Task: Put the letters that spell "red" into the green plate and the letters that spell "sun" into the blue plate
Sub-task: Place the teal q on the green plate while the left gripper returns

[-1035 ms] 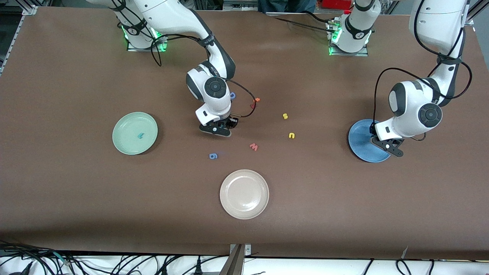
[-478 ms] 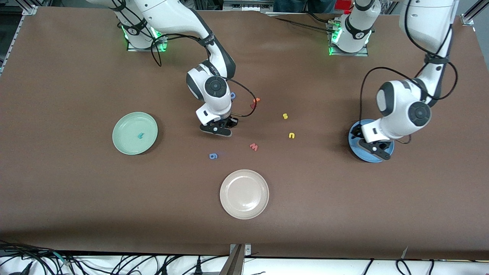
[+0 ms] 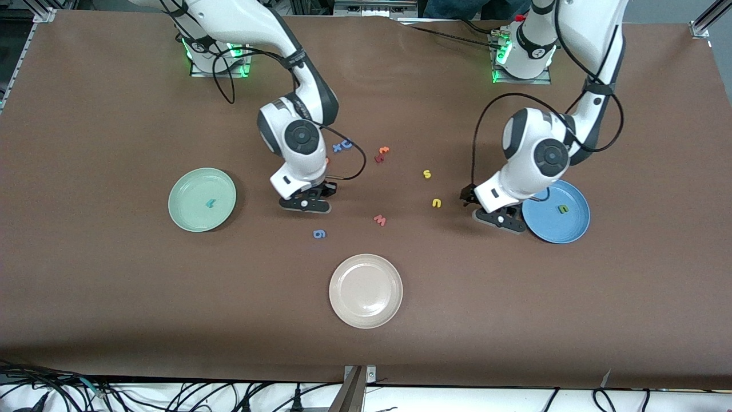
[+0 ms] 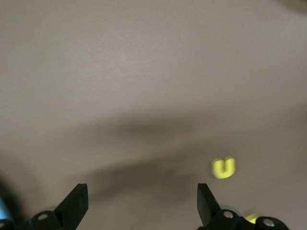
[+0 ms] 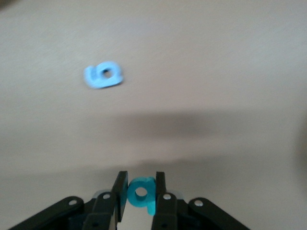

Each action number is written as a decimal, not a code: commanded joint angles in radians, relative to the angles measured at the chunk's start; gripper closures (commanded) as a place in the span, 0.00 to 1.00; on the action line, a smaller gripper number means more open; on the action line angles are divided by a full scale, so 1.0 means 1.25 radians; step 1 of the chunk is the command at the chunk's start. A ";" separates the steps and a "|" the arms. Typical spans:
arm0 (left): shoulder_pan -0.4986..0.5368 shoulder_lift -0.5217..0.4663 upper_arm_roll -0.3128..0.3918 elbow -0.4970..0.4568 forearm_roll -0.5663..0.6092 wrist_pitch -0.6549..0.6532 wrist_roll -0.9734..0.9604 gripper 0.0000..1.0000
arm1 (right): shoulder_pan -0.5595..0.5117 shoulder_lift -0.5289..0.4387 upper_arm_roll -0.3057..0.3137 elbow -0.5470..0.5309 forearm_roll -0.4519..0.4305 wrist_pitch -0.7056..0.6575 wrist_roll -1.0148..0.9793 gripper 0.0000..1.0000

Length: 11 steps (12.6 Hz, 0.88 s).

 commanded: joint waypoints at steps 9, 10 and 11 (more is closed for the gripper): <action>-0.117 0.140 0.008 0.110 -0.010 0.038 -0.256 0.14 | -0.133 -0.130 -0.178 -0.191 0.057 -0.117 -0.557 0.85; -0.118 0.142 0.008 0.106 0.013 0.038 -0.245 0.15 | -0.140 -0.138 -0.190 -0.221 0.057 -0.085 -0.584 0.85; -0.121 0.142 0.008 0.101 0.060 0.038 -0.243 0.15 | -0.155 -0.136 -0.193 -0.256 0.058 -0.037 -0.611 0.84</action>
